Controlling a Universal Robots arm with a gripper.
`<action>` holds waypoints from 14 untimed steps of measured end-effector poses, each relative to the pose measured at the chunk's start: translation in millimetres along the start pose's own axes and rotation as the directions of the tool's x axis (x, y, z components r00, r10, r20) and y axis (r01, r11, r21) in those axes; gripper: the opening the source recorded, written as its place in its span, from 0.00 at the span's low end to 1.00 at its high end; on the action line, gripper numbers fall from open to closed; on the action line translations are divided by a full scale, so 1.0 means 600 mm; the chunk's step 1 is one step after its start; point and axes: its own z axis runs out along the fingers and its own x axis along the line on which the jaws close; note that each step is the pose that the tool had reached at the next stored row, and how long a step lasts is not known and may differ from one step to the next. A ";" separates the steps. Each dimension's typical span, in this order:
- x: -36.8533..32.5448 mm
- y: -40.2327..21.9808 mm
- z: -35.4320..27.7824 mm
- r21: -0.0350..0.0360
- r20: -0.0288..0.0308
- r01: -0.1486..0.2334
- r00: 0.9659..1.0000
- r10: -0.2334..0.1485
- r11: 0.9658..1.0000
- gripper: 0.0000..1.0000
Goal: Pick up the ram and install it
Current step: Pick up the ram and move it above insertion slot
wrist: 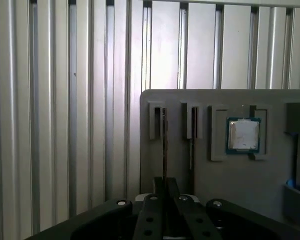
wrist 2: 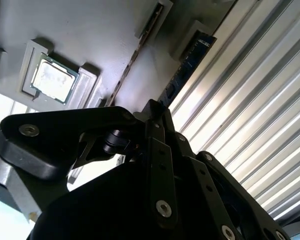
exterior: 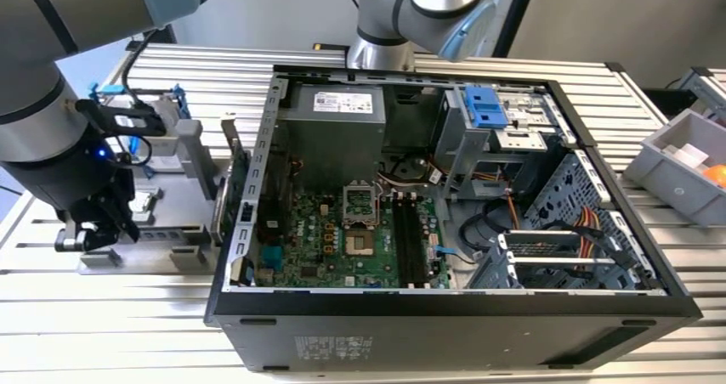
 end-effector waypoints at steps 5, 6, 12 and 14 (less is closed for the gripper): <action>0.000 0.000 -0.009 0.000 0.000 0.000 1.000 0.000 1.000 0.00; 0.000 0.000 -0.010 0.000 0.000 0.000 1.000 0.000 1.000 0.00; -0.001 0.000 -0.020 0.000 0.000 0.000 1.000 0.000 1.000 0.00; -0.001 0.000 -0.023 0.000 0.000 0.000 1.000 0.000 1.000 0.00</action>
